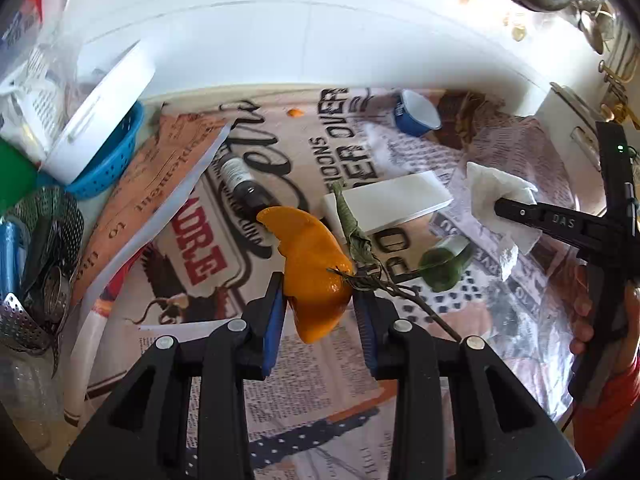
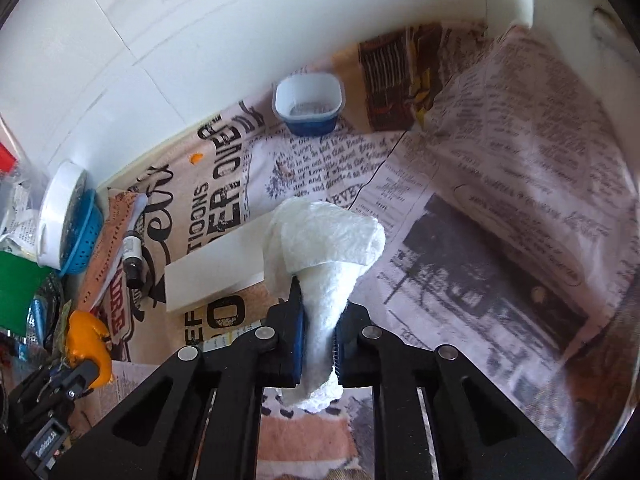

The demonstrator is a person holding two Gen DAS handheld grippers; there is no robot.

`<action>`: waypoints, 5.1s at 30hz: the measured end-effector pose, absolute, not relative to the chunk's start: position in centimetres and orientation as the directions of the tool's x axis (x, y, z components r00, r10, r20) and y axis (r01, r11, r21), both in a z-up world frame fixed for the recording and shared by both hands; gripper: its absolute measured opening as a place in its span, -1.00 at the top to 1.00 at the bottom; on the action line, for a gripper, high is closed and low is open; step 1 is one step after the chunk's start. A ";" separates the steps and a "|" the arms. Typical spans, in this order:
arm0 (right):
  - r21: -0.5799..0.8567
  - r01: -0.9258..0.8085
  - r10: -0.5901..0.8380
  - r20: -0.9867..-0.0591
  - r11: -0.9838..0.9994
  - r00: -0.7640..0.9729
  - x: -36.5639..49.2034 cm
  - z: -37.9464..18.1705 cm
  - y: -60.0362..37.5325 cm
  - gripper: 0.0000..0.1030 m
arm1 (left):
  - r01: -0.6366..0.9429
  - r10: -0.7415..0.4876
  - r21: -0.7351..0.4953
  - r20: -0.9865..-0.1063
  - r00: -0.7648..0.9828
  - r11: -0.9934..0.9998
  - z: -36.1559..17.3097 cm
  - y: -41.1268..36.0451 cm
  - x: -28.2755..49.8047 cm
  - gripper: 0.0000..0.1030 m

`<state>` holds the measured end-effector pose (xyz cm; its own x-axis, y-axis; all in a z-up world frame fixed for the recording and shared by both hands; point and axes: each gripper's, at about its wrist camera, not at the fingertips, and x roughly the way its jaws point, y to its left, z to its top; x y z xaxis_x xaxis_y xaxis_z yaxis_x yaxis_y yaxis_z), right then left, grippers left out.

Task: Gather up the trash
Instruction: 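Grasp the orange with the left tool while the right tool grasps the white tissue, then carry the orange and tissue down to the floor bin with both tools, then open the left tool over the bin while the right tool releases the tissue, then raise both tools back up to the counter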

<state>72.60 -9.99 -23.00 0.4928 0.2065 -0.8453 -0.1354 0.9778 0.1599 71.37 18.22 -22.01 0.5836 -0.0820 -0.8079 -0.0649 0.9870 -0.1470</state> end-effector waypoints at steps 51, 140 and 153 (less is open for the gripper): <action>0.212 -0.350 0.388 -0.720 0.912 0.575 31.0 -14.9 -7.5 0.80 | -0.015 -0.084 -0.138 -0.678 0.731 0.990 -13.1 13.3 30.4 0.36; 0.132 -0.227 0.216 -0.890 0.965 0.402 33.5 -30.1 -14.7 0.21 | -0.126 -0.123 -0.204 -0.875 0.468 0.971 -32.5 7.2 33.3 -0.06; 0.110 -0.219 0.233 -0.693 0.969 0.682 27.6 -12.4 -10.7 0.21 | 0.005 -0.104 -0.142 -0.701 0.706 0.990 -13.6 9.9 29.4 -0.06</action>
